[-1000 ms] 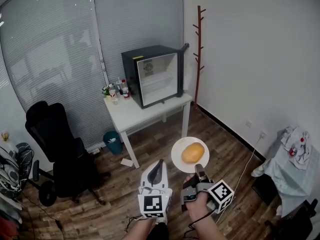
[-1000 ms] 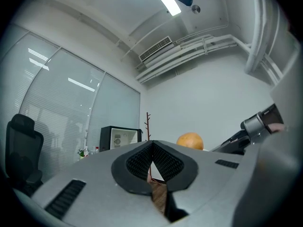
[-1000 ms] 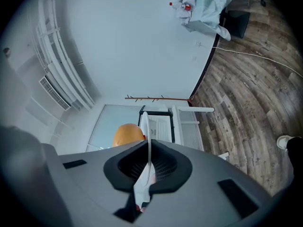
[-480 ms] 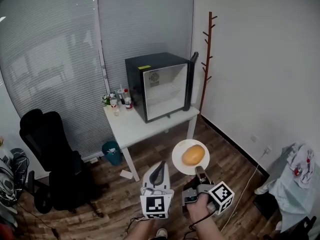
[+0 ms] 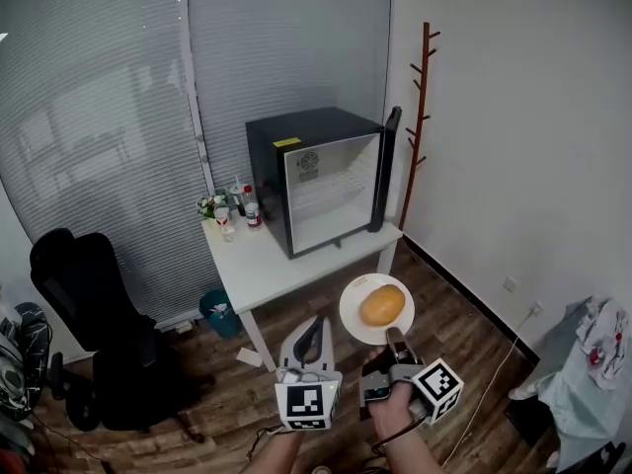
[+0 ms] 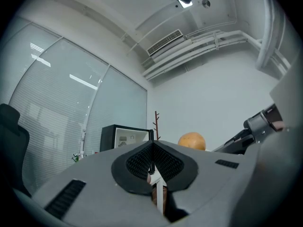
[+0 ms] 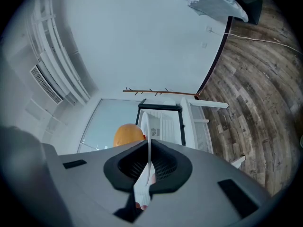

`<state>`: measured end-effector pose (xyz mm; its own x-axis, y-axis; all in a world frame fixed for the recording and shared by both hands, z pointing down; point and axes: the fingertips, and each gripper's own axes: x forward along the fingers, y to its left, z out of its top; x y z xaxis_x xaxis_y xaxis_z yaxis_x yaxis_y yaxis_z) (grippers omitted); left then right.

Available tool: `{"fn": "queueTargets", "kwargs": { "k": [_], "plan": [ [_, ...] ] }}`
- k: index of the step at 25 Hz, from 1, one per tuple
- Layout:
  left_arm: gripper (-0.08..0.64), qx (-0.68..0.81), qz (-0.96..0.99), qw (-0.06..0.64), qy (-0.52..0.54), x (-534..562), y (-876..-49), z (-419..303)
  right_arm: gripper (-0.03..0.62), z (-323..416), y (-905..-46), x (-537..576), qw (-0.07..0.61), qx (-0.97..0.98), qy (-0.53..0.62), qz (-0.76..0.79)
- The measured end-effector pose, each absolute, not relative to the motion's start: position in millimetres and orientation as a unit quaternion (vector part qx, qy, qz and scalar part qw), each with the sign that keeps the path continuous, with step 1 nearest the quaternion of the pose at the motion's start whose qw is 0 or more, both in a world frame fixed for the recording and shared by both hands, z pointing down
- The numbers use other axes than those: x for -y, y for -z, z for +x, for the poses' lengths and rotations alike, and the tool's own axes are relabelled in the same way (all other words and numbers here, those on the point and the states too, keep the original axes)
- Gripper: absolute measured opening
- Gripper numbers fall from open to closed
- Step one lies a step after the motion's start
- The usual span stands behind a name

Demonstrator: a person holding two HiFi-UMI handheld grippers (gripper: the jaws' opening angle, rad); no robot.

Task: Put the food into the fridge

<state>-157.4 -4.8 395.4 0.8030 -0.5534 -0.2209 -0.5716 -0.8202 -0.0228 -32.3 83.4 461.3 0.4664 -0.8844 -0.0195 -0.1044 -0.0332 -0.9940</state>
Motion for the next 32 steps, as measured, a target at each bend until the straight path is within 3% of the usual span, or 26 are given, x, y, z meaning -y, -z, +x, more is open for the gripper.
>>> {"fn": "queueTargets", "kwargs": {
  "k": [8,23,32],
  "plan": [
    [0.025,-0.308,-0.945,0.048,-0.095,28.9,-405.3,-99.0,0.034,27.1,-474.6,-54.6,0.576,-0.39,0.355,-0.624],
    [0.025,-0.384,-0.918,0.054,-0.086,53.3,-392.4,72.5,0.034,208.5,-461.9,-13.9,0.536,-0.438,0.406,-0.596],
    [0.025,-0.433,-0.897,0.065,-0.064,74.2,-399.7,111.0,0.034,257.4,-468.7,21.4,0.525,-0.461,0.441,-0.564]
  ]
}}
